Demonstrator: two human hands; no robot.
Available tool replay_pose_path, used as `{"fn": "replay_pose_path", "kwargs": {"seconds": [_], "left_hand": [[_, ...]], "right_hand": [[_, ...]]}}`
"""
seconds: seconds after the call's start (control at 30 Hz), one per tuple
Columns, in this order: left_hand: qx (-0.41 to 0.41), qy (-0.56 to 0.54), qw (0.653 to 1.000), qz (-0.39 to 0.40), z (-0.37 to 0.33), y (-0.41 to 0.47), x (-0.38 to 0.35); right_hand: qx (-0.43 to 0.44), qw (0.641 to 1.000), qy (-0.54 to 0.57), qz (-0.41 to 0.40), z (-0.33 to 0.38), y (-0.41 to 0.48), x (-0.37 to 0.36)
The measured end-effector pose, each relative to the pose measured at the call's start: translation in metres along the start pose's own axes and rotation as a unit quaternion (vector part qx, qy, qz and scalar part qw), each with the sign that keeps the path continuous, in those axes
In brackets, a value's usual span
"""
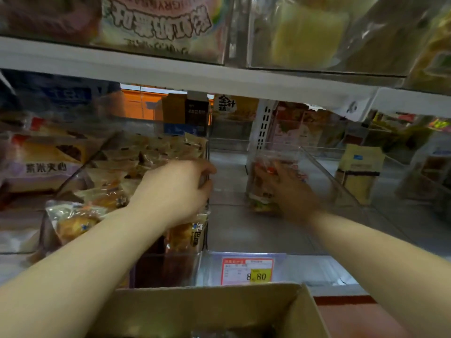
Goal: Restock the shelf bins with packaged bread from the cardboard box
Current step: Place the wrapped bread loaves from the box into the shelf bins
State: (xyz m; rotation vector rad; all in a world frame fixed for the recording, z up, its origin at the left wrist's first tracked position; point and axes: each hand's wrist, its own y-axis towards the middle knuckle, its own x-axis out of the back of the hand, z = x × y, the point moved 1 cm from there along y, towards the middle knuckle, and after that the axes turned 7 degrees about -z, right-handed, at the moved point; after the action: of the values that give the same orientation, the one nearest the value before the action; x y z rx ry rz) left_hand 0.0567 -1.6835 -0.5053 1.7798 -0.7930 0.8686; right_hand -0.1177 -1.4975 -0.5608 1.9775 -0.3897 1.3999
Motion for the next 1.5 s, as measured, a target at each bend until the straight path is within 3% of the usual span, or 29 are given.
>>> {"fn": "replay_pose_path", "kwargs": {"seconds": [0.2, 0.5, 0.63, 0.77, 0.83, 0.9, 1.03, 1.2, 1.5], "left_hand": [[-0.013, 0.007, 1.000, -0.011, 0.000, 0.000, -0.002], [-0.021, 0.050, 0.998, -0.026, -0.019, -0.009, 0.023], [-0.060, 0.064, 0.994, -0.060, -0.030, -0.036, 0.050], [-0.058, 0.026, 0.996, -0.065, -0.028, -0.092, 0.073], [-0.046, 0.028, 0.997, -0.051, -0.020, -0.124, 0.081], [-0.014, 0.032, 0.999, -0.028, -0.008, -0.153, 0.085], [0.028, 0.057, 0.997, 0.040, 0.017, -0.198, 0.086], [0.046, 0.080, 0.987, 0.128, 0.041, -0.220, 0.073], [0.124, -0.018, 0.939, 0.321, 0.073, -0.235, 0.025]], "right_hand": [[0.017, 0.995, -0.074, 0.060, -0.002, -0.003, 0.006], [-0.022, 0.998, -0.007, 0.066, 0.010, -0.015, 0.047], [0.022, 0.998, -0.010, -0.052, 0.035, -0.049, 0.093], [0.121, 0.971, 0.047, -0.200, 0.075, -0.102, 0.129], [0.140, 0.967, 0.069, -0.204, 0.097, -0.129, 0.139], [0.152, 0.971, 0.079, -0.165, 0.117, -0.149, 0.144], [0.137, 0.986, 0.061, 0.077, 0.151, -0.172, 0.133], [0.134, 0.941, 0.044, 0.308, 0.176, -0.171, 0.086], [0.035, 0.901, 0.087, 0.423, 0.177, -0.166, 0.027]]}}
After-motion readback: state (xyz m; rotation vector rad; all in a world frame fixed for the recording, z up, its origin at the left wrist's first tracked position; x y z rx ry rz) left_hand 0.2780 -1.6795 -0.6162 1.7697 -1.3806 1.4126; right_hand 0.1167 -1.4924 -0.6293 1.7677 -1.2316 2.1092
